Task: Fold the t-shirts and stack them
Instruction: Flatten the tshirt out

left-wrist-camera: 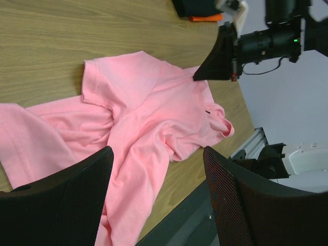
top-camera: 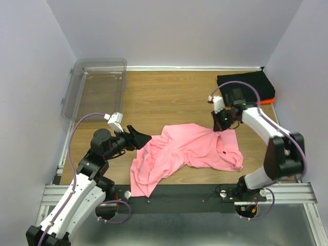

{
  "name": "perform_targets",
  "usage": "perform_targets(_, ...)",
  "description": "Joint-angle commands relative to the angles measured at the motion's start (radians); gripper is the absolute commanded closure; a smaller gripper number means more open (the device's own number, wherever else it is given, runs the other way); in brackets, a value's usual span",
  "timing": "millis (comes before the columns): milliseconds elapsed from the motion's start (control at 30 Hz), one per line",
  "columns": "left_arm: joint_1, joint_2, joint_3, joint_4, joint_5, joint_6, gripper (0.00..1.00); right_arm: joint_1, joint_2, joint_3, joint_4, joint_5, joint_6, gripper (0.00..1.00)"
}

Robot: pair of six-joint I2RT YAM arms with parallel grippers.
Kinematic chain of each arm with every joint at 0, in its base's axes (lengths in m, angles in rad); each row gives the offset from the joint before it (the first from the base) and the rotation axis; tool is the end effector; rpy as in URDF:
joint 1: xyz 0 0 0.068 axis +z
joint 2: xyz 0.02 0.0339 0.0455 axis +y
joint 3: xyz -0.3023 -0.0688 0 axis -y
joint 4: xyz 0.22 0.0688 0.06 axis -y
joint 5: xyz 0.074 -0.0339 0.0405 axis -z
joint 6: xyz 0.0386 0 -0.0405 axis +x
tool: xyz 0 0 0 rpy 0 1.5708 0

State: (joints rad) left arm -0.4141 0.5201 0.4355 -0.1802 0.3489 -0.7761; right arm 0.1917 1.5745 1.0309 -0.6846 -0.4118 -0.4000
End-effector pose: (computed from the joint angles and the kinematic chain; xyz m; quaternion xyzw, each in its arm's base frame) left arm 0.0756 -0.0476 0.2761 -0.0371 0.7884 -0.4496 0.4182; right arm 0.2692 0.0680 0.2503 -0.3146 0.9125 0.1830 0.1869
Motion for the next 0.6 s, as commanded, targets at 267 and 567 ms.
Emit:
perform_targets(267, 0.001, 0.050, -0.007, 0.083, -0.008, 0.008, 0.21, -0.233, -0.499, -0.118, -0.326, 0.116, -0.546, 0.99)
perform_targets(567, 0.001, 0.098, -0.004, 0.127, 0.024, 0.015, 0.21, -0.233, -0.435, -0.076, -0.403, 0.151, -0.521, 0.38)
